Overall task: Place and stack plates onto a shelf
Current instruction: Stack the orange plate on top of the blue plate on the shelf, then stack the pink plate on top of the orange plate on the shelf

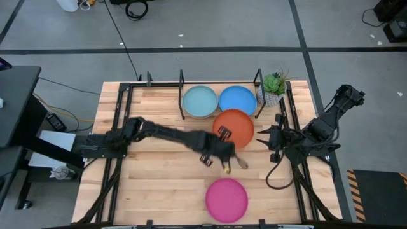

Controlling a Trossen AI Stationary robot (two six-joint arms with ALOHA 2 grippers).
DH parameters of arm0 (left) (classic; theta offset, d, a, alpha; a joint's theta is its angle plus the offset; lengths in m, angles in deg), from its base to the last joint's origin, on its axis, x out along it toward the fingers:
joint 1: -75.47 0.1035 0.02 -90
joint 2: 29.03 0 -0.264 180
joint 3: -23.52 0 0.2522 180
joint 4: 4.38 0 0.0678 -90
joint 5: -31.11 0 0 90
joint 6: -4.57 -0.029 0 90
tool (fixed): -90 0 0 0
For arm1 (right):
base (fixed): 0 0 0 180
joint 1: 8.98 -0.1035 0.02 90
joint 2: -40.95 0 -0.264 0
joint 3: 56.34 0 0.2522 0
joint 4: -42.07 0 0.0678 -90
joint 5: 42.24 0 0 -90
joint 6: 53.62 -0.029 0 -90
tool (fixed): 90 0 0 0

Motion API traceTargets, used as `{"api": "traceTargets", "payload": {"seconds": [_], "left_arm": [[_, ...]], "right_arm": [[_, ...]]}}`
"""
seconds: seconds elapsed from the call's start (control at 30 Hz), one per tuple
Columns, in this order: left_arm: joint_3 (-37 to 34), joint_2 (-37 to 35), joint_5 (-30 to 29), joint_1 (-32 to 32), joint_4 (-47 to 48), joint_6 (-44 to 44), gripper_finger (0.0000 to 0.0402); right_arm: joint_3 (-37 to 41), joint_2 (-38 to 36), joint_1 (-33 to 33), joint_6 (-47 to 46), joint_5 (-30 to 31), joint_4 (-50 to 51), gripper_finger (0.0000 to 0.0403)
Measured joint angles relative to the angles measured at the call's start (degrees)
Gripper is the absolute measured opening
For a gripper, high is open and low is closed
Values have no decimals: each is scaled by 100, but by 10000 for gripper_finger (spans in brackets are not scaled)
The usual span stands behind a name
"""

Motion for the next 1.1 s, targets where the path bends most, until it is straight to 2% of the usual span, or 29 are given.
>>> {"api": "traceTargets", "payload": {"seconds": [0.2,0.37,0.53,0.73,0.9,1.0,1.1], "left_arm": [[0,0,175,845,-407,-897,18],[2,-2,1325,1517,-650,-1706,18],[2,-2,1778,2021,-1031,-2279,18],[8,69,2403,2334,-1155,-2403,18],[4,79,2443,2356,-1055,-2355,20],[4,79,2438,2334,-1042,-2244,39],[4,79,2415,2328,-1023,-2037,76]], "right_arm": [[0,-174,-223,-259,202,129,132],[0,-190,-261,-418,541,256,132],[0,-190,-261,-470,788,256,132],[0,-190,-261,-542,835,256,132],[4,-188,-261,-686,900,232,132],[4,-188,-261,-746,966,191,132],[7,-186,-261,-821,967,184,132]]}}
